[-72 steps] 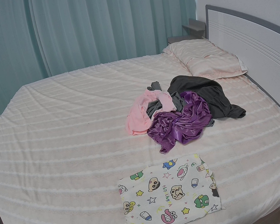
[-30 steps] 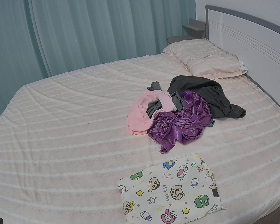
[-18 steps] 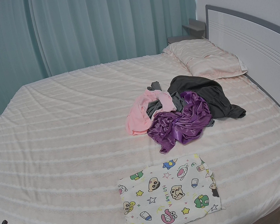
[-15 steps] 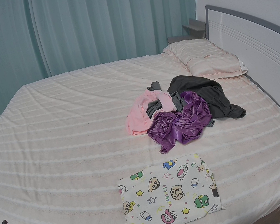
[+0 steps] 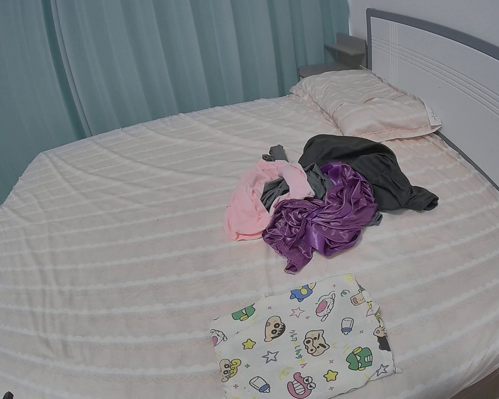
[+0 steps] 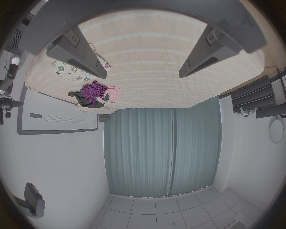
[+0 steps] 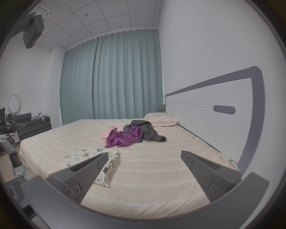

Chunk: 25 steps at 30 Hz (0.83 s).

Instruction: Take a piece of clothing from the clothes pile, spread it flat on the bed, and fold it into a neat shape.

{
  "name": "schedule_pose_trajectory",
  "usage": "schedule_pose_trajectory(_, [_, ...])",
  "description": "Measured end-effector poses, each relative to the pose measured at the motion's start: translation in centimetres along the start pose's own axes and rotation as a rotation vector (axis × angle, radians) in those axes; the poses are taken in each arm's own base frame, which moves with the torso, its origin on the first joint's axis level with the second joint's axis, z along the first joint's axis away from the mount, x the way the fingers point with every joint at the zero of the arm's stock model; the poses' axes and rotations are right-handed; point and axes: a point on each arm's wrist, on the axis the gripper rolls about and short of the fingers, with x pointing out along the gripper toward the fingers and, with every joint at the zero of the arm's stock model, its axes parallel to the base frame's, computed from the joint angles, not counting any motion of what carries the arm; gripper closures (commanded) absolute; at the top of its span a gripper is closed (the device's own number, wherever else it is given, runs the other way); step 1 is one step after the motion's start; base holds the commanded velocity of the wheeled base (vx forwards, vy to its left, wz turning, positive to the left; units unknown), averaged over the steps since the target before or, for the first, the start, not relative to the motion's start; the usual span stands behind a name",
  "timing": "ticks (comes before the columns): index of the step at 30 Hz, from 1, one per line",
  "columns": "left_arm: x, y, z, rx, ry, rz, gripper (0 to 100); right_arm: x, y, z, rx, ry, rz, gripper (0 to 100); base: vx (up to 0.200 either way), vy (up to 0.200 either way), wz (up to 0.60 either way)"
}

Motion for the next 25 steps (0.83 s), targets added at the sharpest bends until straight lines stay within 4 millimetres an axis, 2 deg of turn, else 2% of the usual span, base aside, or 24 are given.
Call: schedule_pose_trajectory(25, [0.01,0.0,0.0,0.0,0.001,0.0,0,0.01,0.0,0.0,0.0,0.002,0.003,0,0.0,0.0,0.0])
